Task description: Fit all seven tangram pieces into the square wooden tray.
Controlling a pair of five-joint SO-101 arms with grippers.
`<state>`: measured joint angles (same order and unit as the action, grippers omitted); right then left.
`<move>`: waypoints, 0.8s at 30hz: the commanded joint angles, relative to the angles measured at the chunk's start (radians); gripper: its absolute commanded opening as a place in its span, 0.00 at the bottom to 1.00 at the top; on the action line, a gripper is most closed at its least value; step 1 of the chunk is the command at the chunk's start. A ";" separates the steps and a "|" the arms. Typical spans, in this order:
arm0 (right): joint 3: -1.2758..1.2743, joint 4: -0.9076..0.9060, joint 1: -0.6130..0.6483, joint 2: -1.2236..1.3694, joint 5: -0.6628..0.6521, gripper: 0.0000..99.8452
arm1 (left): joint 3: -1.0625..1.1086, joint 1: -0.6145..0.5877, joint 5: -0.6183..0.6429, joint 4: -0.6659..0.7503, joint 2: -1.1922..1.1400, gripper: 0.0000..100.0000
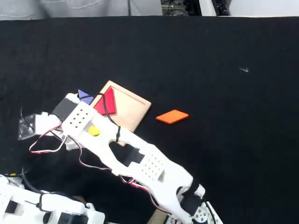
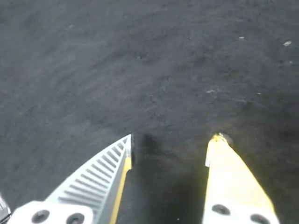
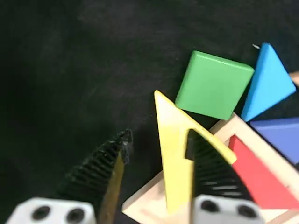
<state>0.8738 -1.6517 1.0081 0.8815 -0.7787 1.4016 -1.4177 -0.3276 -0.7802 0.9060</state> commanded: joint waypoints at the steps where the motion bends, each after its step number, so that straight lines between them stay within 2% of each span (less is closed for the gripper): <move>1: 0.030 -0.008 0.025 0.005 -0.066 0.22 | -0.033 -0.025 -0.009 -0.003 0.008 0.26; 11: 0.145 -0.008 0.054 0.131 -0.115 0.21 | -0.028 -0.024 -0.005 0.002 0.008 0.26; 19: 0.297 -0.017 -0.014 0.240 -0.115 0.21 | -0.027 -0.015 -0.005 0.003 0.008 0.26; 24: 0.306 -0.018 -0.052 0.280 -0.152 0.12 | -0.027 -0.015 -0.005 0.003 0.008 0.26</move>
<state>1.1684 -1.6563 1.0019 1.1469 -0.8907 1.4016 -1.4346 -0.3291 -0.7802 0.9060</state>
